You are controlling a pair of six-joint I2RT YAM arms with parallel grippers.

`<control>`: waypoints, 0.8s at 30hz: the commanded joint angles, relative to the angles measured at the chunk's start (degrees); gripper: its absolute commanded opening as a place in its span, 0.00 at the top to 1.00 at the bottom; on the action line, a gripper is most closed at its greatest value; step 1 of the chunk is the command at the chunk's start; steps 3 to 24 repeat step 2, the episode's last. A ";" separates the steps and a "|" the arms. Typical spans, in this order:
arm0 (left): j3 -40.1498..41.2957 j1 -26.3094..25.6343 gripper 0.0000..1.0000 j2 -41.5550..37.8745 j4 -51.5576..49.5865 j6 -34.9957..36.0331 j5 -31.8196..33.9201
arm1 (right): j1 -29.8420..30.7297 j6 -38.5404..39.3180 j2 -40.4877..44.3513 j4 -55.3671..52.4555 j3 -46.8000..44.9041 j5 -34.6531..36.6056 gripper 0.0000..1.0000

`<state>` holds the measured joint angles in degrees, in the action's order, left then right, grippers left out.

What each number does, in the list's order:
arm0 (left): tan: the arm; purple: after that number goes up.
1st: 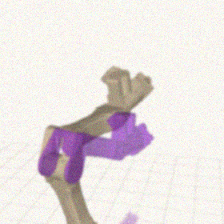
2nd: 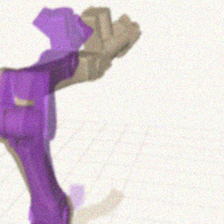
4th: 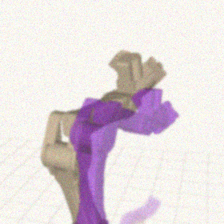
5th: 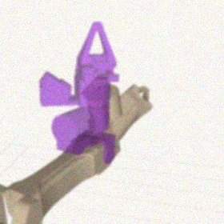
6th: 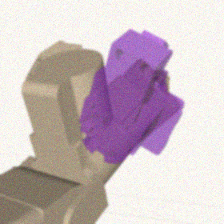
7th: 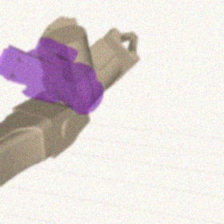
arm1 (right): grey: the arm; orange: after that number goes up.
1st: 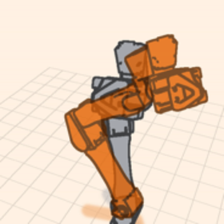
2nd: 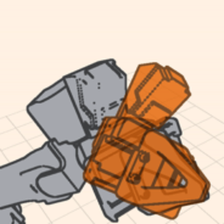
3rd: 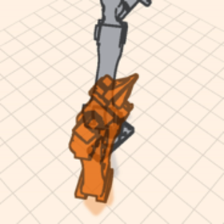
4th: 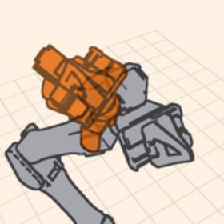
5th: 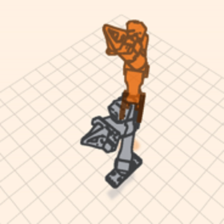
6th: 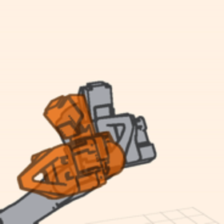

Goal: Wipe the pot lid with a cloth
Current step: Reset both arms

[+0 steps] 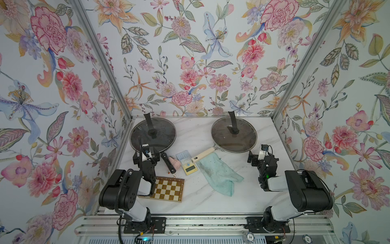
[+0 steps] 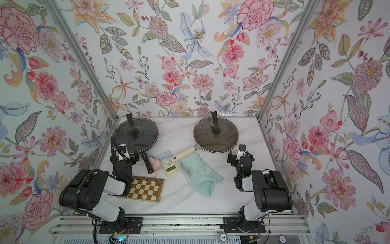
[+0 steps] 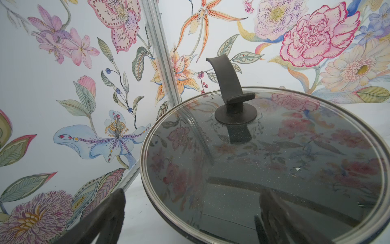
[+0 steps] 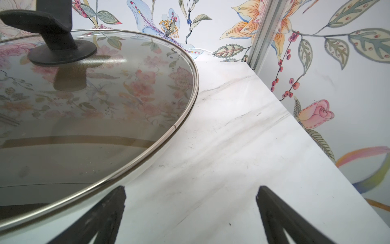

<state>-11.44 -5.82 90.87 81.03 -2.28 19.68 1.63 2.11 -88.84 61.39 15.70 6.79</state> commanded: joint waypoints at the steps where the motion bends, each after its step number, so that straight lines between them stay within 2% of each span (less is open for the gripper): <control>1: -0.08 0.47 0.01 -0.17 1.05 0.70 -0.52 | 0.04 -0.86 0.13 1.95 1.18 -1.05 0.01; 24: -0.15 0.47 0.01 -0.25 1.00 0.70 -0.52 | 0.04 -0.84 0.24 1.86 1.13 -0.97 0.01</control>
